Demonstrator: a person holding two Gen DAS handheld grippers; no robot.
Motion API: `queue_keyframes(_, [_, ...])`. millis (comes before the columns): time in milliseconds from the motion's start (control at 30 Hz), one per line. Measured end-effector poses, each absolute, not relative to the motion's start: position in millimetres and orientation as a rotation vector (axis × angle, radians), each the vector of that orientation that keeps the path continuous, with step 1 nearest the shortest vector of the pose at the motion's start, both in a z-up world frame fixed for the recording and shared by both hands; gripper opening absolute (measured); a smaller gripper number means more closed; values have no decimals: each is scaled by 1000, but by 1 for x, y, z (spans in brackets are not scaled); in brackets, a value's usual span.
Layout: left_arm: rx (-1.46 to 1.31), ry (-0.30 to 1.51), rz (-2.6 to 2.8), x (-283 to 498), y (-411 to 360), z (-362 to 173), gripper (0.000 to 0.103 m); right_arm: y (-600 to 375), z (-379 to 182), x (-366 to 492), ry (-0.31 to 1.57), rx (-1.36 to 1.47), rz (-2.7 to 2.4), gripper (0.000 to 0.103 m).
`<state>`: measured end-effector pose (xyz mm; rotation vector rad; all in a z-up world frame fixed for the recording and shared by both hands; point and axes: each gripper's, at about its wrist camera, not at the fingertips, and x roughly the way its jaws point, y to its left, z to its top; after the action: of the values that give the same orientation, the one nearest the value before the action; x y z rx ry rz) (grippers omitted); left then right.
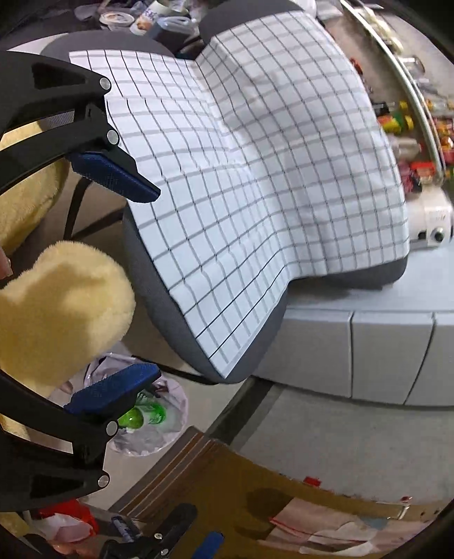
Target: Collect trash
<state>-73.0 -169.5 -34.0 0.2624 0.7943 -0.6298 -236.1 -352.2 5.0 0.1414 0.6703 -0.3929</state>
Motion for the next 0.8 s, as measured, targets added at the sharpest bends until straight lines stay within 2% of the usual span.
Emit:
queue_keyframes(333, [211, 738, -547, -71, -132, -11, 92, -340, 25, -238, 624, 112, -390, 97])
queue_keyframes(800, [194, 749, -530, -65, -127, -14, 92, -341, 18, -235, 637, 124, -388, 97])
